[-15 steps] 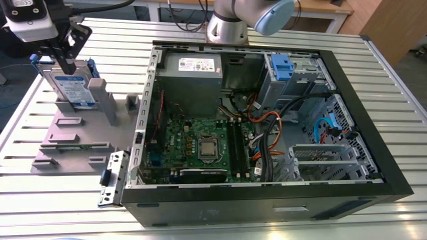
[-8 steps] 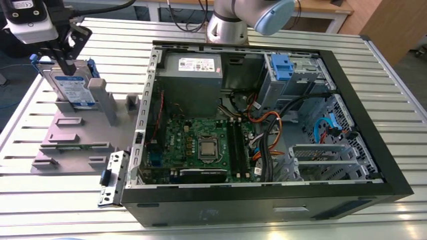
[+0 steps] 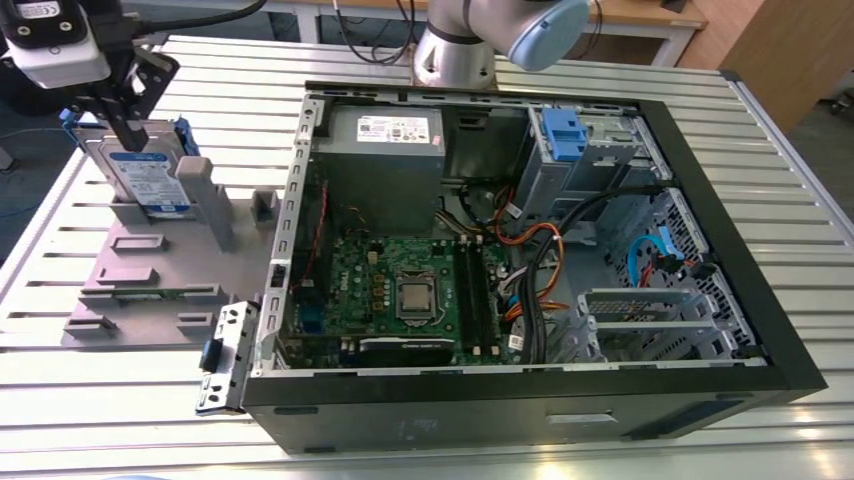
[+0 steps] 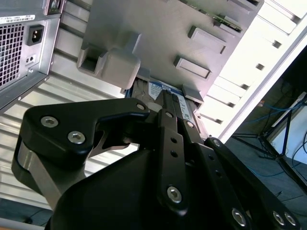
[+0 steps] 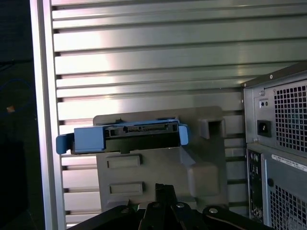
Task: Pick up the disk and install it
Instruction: 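Reach for the disk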
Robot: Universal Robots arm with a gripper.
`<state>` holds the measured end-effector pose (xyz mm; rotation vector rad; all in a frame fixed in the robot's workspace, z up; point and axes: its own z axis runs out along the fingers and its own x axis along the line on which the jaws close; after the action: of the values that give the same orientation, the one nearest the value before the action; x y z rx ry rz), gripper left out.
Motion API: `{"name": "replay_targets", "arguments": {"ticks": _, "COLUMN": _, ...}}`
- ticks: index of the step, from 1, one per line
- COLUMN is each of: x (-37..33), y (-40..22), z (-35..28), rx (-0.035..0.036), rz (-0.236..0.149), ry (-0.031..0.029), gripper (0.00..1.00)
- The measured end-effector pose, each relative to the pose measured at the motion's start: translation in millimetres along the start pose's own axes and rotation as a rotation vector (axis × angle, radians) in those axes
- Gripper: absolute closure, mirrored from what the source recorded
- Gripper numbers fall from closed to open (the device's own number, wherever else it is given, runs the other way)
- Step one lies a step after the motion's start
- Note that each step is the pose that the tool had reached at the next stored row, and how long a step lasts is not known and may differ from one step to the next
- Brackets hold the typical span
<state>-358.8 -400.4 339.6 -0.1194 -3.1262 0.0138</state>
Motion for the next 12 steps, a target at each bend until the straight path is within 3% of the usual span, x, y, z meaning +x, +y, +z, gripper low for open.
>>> {"name": "replay_targets", "arguments": {"ticks": 7, "x": 8.1, "y": -0.6, "z": 0.5, "rx": -0.0006, "rz": 0.000, "ry": 0.0000, "gripper": 0.89}}
{"name": "replay_targets", "arguments": {"ticks": 12, "x": 17.9, "y": -1.4, "z": 0.6, "rx": -0.0135, "rz": 0.000, "ry": 0.0002, "gripper": 0.89}}
